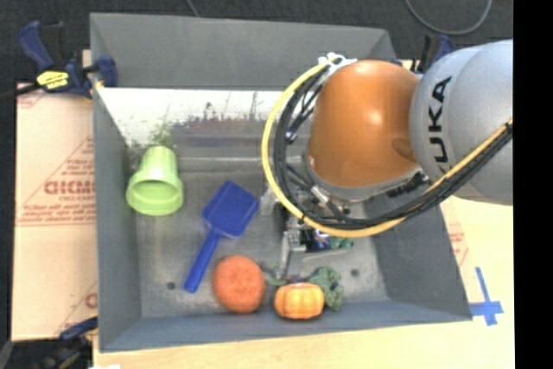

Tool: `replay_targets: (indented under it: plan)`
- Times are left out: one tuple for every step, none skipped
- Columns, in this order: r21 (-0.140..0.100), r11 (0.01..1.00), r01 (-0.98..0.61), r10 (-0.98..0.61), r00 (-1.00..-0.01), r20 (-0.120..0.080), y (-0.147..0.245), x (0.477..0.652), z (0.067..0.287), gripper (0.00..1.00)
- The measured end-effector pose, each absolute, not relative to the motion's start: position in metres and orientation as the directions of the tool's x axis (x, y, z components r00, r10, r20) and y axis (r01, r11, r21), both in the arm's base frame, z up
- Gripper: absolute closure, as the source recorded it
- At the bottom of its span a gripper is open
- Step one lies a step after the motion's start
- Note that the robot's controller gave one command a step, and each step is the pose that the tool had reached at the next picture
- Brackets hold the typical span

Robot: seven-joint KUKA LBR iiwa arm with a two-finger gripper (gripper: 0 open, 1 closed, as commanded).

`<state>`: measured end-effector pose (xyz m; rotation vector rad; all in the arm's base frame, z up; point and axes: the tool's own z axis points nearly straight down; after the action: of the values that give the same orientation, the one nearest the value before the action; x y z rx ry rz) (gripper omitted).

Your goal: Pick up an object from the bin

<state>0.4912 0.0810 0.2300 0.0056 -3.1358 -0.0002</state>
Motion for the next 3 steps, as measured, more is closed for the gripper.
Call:
replay_targets:
  plan:
    - [0.001,1.0,0.001,0.001,-1.0,-0.003,0.081,0.493,0.234,0.0]
    - [0.003,1.0,0.005,0.005,-1.0,-0.011,0.1,0.573,0.085,0.0]
    - [0.003,0.999,-0.042,-0.042,-0.999,-0.024,0.133,0.594,0.163,0.0]
